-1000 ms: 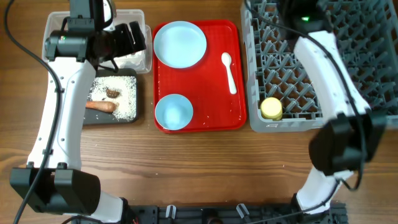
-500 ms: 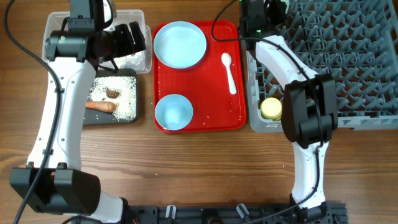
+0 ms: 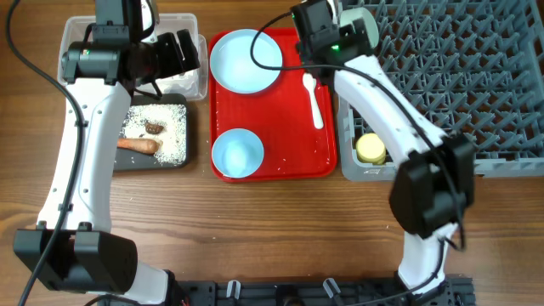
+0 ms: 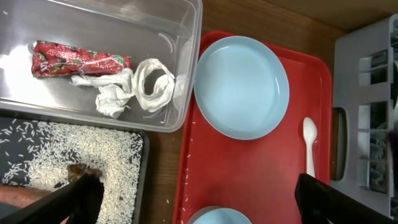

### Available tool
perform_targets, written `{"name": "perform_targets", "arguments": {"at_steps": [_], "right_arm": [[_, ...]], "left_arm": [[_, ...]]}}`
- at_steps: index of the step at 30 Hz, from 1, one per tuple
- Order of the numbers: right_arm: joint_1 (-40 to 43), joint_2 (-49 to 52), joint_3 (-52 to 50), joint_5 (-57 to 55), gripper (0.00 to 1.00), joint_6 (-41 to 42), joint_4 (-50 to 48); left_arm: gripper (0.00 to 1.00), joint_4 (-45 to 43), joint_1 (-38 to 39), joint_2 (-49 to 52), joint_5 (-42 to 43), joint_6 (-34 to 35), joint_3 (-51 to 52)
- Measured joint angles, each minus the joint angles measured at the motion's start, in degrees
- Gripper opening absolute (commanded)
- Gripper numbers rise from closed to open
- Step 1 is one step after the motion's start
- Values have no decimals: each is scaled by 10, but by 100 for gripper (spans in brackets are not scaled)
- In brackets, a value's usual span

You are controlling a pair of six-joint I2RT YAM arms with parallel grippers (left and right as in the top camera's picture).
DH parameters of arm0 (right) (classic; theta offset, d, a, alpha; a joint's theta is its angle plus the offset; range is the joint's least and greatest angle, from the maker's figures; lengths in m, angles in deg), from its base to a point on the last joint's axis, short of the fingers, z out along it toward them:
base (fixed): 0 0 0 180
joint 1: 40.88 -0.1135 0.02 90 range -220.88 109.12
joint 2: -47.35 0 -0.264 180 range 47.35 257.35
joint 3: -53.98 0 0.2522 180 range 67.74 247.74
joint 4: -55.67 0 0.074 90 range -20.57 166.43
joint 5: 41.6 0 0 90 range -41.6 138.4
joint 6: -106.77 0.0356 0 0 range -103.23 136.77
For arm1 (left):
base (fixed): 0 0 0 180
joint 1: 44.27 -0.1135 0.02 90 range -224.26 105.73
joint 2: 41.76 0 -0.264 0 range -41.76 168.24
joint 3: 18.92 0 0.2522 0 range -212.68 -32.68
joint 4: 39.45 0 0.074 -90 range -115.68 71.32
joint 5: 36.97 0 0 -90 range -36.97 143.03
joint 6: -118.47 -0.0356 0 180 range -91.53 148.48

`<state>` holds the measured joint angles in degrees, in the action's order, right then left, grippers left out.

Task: Sort waste into correct bins and load items into the dishwasher rack
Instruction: 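Reach the right gripper to the light-blue bowl on the red tray, then lift the light-blue bowl and carry it into the dishwasher rack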

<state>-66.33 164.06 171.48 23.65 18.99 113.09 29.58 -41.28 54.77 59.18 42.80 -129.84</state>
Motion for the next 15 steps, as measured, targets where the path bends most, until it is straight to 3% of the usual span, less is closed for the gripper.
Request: {"name": "perform_targets", "arguments": {"at_steps": [3,5,8,15], "right_arm": [[-5,-18,-10,292,91,121,52],[-17,-18,-44,372,85,175,45],[-57,-18,-104,428,77,218,38],[-132,-18,-191,413,54,327,7]], "left_arm": [[100,0,0,0,1,0,0],[100,0,0,0,1,0,0],[100,0,0,0,1,0,0],[100,0,0,0,1,0,0]]}}
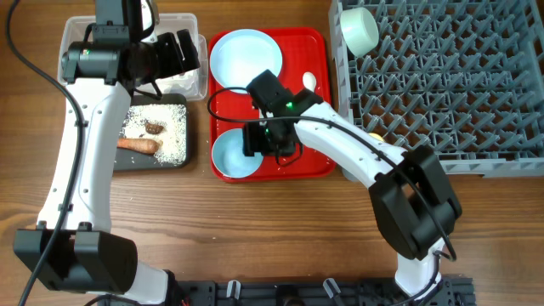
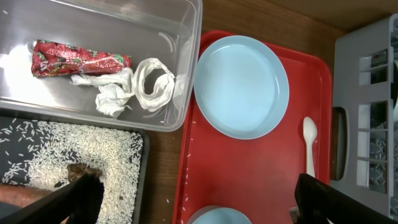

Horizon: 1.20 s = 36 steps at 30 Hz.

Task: Sort waste into correct bins and load items into the dishwasher rack
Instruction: 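Lift the light-blue bowl and carry it into the dishwasher rack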

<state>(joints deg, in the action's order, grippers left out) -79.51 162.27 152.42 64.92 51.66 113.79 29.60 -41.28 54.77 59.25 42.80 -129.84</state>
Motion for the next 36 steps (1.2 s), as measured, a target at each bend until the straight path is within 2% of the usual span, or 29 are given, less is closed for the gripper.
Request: {"name": "perform_targets", "arguments": {"at_steps": [2,4,6,7,12,17,21,24,27,28,29,31,36], "right_arm": [[3,0,-14,-5,41,19,-2],[6,1,-15,-6,32,31,-5],[6,3,-15,-7,13,35,-10],[6,5,-15,-7,9,42,-10],[10,26,-15,-2,4,50,-16],[24,28,-14,2,4,50,-9],[56,3,23,-51,4,31,88],[134,-107,90,-198,4,17,161],[195,-207,123,-408,4,6,169],[204,-218,125,-451,4,1,169],[221,-229,128,-552,4,-18,169],[237,-201,128,-636,4,-94,139],[240,-107,125,-726,5,-307,52]], "left_arm": [[100,0,0,0,0,0,0],[100,0,0,0,0,0,0],[100,0,0,0,0,0,0],[100,0,0,0,0,0,0],[100,0,0,0,0,0,0],[100,0,0,0,0,0,0],[100,0,0,0,0,0,0],[100,0,0,0,0,0,0],[100,0,0,0,0,0,0],[100,0,0,0,0,0,0],[100,0,0,0,0,0,0],[100,0,0,0,0,0,0],[100,0,0,0,0,0,0]]}}
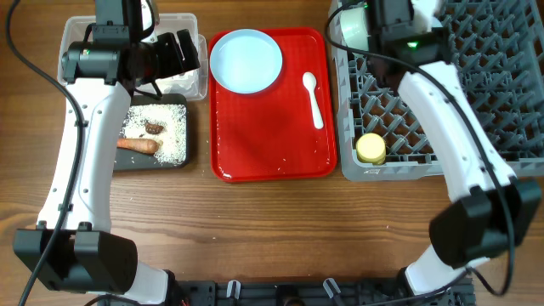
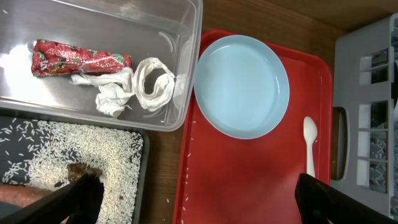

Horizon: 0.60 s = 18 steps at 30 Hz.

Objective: Sort waste into correct bins and load items into the dishwasher rack

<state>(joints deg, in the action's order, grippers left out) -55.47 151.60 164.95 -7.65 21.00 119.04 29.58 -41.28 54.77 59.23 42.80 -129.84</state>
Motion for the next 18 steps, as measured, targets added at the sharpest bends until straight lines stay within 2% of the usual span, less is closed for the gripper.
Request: {"name": "perform_targets", "arguments": {"at_steps": [2,6,11,18], "right_arm": [[-3,27,-1,-12,4,-75,-31],[-12,69,-1,-22,4,-157,-47],[-30,111,-1,-30,4,-200,-49],[-61,128,-1,-111,4,-241,-66]], "left_arm": [[100,0,0,0,0,0,0],[100,0,0,0,0,0,0],[100,0,0,0,0,0,0],[100,0,0,0,0,0,0]]}}
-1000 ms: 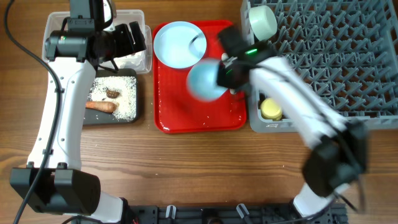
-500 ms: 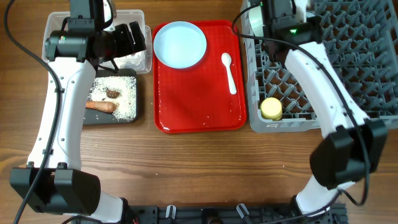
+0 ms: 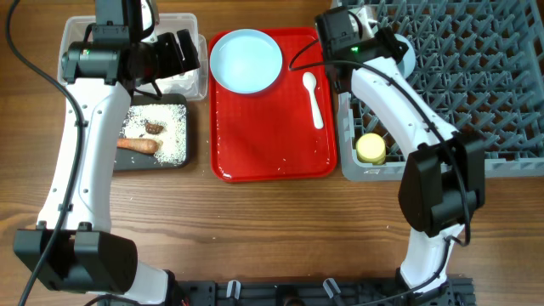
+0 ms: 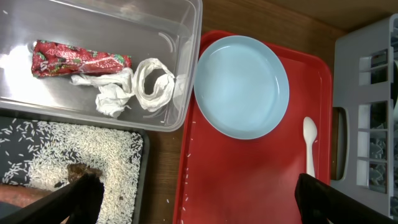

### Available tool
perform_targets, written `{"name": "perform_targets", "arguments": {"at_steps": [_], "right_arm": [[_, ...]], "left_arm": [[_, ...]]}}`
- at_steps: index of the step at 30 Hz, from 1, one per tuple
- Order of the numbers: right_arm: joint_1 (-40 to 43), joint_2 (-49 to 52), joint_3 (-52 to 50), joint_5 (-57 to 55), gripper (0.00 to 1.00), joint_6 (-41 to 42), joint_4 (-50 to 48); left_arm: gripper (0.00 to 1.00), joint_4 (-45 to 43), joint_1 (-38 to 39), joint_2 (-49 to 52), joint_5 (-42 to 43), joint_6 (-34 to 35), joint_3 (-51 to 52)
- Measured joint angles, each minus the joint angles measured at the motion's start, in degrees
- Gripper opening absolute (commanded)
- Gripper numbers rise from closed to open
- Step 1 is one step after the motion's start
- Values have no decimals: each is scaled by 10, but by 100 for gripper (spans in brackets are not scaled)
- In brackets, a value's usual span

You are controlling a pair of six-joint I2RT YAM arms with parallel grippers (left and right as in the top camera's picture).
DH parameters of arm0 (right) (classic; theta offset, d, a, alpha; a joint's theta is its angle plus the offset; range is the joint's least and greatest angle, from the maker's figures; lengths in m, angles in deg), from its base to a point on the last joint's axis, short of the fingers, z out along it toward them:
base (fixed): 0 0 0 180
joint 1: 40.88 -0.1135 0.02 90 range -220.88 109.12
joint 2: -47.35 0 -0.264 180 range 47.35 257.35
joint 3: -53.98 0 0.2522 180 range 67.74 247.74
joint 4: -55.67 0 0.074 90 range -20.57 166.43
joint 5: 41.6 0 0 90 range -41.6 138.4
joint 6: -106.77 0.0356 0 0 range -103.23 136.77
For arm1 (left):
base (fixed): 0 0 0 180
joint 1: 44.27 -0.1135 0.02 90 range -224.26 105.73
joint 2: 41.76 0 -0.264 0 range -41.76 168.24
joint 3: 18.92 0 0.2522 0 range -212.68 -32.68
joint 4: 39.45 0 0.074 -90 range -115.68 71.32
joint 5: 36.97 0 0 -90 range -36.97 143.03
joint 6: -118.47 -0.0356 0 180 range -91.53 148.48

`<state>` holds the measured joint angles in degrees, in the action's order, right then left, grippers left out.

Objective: Sort waste into correct bins and load items into the dishwasher rack

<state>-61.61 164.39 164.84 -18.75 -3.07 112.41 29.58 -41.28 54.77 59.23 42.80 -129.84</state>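
Observation:
A light blue plate [image 3: 246, 60] [image 4: 241, 86] and a white spoon [image 3: 313, 98] [image 4: 309, 146] lie on the red tray [image 3: 272, 144]. My right gripper [image 3: 381, 42] is over the top left corner of the grey dishwasher rack [image 3: 459, 76], beside a pale blue bowl [image 3: 405, 56] in the rack. Its jaws are hidden by the wrist. My left gripper [image 4: 199, 199] [image 3: 177, 51] hangs wide open and empty high above the clear bin [image 4: 180, 37]. The bin holds a red wrapper [image 4: 78, 59] and crumpled tissue [image 4: 134, 90].
A black tray [image 3: 174, 161] left of the red one holds scattered rice, an orange stick [image 3: 138, 144] and a brown scrap [image 3: 154, 127]. A yellow round item [image 3: 371, 149] sits in the rack's cutlery basket. Loose rice grains lie on the red tray's left edge.
My right arm has moved left, from over the rack's top to its left corner, and now covers the white cup there. The left arm, plate and spoon have not moved.
First my right gripper was at the rack's left corner by a white cup, with plate, small bowl and spoon on the tray. Then it was down at the small bowl. Later the bowl was gone from the tray and the gripper was over the rack, where a pale bowl now shows.

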Motion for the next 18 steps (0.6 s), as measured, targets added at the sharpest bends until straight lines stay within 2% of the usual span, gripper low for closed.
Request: {"name": "perform_targets", "arguments": {"at_steps": [8,18], "right_arm": [[-5,3,0,-110,4,-56,-58],[-41,12,-30,-76,4,-71,-60]], "left_arm": [[100,0,0,0,0,0,0],[100,0,0,0,0,0,0]]}}
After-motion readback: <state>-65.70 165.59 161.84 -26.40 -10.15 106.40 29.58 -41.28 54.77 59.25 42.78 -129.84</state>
